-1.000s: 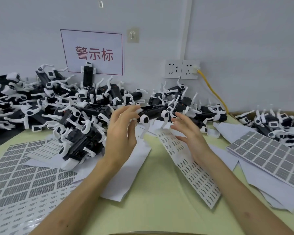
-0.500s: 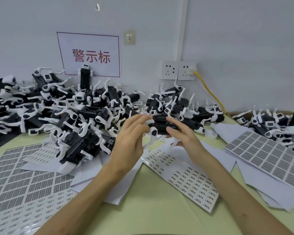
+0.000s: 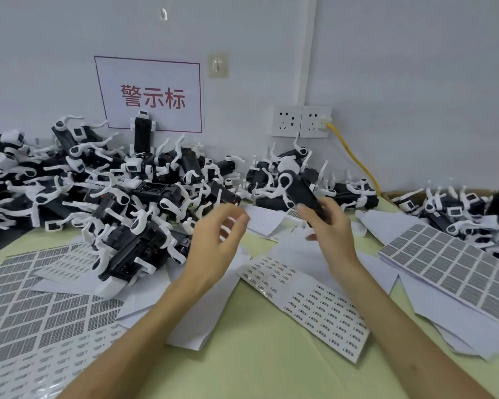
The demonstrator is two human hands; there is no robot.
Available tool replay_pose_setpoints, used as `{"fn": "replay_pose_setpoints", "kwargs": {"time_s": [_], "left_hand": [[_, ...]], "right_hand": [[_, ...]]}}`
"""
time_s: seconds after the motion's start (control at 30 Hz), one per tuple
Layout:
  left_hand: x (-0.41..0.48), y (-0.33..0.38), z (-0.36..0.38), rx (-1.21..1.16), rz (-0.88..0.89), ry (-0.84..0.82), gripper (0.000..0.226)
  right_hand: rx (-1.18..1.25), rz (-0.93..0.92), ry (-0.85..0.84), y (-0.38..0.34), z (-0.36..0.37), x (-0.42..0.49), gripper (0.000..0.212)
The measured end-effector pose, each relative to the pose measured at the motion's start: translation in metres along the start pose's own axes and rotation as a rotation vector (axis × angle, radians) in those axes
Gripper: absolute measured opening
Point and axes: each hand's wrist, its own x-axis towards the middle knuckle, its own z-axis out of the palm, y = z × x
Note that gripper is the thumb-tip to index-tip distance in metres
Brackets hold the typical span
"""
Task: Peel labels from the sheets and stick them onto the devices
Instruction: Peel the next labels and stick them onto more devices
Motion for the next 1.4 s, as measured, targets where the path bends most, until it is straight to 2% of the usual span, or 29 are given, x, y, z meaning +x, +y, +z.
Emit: {"fn": "replay_pose_setpoints", "kwargs": {"time_s": [0.13, 0.27, 0.37, 0.57, 0.67, 0.73, 0.8, 0.97, 1.13, 1.23, 1.4], "left_hand": [[-0.005, 0.002, 0.009, -0.027, -0.137, -0.355, 0.038], [-0.01, 0.0, 0.016, -0.152, -0.177, -0.482, 0.051], [-0.012, -0.001, 0.015, -0.207, -0.216, -0.428, 0.045], [-0.005, -0.001, 0.017, -0.437, -0.345, -0.277, 0.048], [-0.004, 0.0, 0.015, -0.501, -0.415, -0.271, 0.037], [-0.003, 0.0, 0.012, -0.521, -0.452, -0.285, 0.035], [0.0, 0.0, 0.009, -0.513, -0.505, -0.274, 0.039], [0.002, 0.004, 0.007, -0.562, -0.652, -0.346, 0.052], [0.001, 0.007, 0.006, -0.626, -0.712, -0.359, 0.059], [0.0, 0.007, 0.006, -0.632, -0.701, -0.338, 0.054], [0.004, 0.001, 0.006, -0.623, -0.686, -0.257, 0.054]], "right_hand": [[-0.123, -0.17, 0.098, 0.0, 0.003, -0.003, 0.044], [-0.305, -0.434, 0.043, -0.001, 0.012, -0.013, 0.056], [-0.42, -0.506, -0.066, -0.001, 0.017, -0.02, 0.054], [-0.36, -0.391, -0.31, 0.002, 0.022, -0.025, 0.039], [-0.363, -0.37, -0.409, 0.005, 0.021, -0.026, 0.046], [-0.364, -0.347, -0.456, 0.007, 0.022, -0.027, 0.06], [-0.385, -0.361, -0.45, 0.007, 0.023, -0.027, 0.066], [-0.412, -0.437, -0.42, 0.004, 0.027, -0.03, 0.046], [-0.239, -0.347, -0.413, 0.0, 0.027, -0.029, 0.033], [-0.171, -0.297, -0.42, -0.003, 0.027, -0.029, 0.034], [-0.215, -0.283, -0.417, -0.003, 0.027, -0.029, 0.048]]}}
